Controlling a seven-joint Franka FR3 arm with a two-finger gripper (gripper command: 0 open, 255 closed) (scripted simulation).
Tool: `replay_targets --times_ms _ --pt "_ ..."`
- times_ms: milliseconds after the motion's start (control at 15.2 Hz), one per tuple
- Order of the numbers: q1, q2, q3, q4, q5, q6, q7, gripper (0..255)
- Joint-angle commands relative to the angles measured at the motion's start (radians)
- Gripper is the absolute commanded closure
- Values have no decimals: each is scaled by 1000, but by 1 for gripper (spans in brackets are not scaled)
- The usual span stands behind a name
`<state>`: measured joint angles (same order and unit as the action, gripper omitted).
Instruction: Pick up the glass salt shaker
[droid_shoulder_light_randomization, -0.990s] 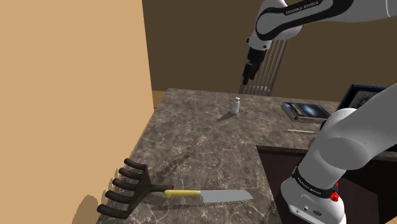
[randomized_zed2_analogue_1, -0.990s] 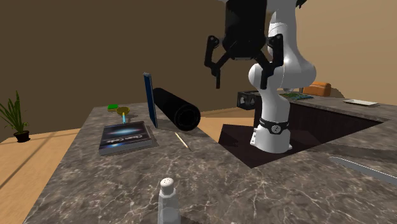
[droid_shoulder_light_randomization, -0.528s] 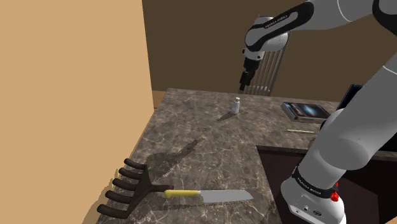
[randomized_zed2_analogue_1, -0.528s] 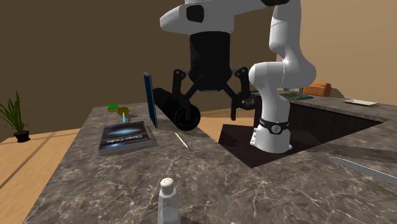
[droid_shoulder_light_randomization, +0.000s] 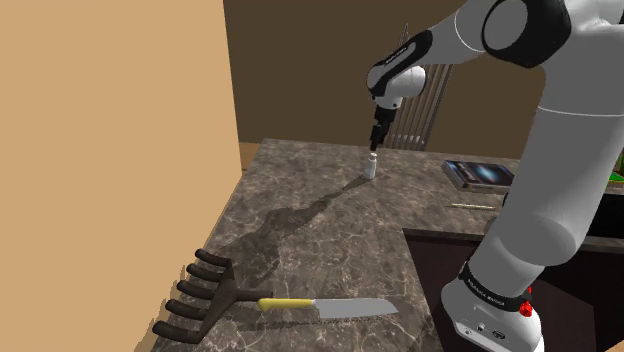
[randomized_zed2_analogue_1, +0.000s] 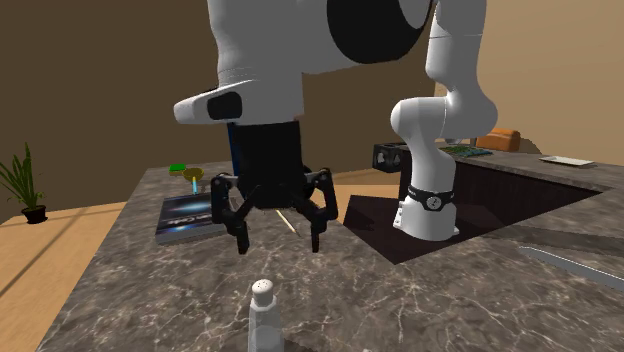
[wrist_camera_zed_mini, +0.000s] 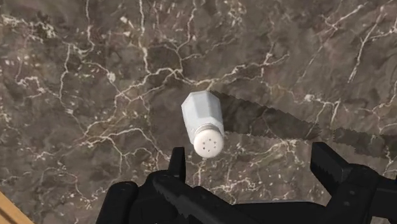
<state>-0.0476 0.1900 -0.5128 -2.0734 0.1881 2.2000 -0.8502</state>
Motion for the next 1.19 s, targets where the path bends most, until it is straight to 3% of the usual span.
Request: replay_targets --times_ms 0,660,726,1122 --pt "-31 91 7 64 57 1 -65 0" --pt "-61 186 36 64 121 78 -117 0" --pt "-62 187 36 65 122 77 -118 255" --pt "-62 187 36 64 122 78 -118 255"
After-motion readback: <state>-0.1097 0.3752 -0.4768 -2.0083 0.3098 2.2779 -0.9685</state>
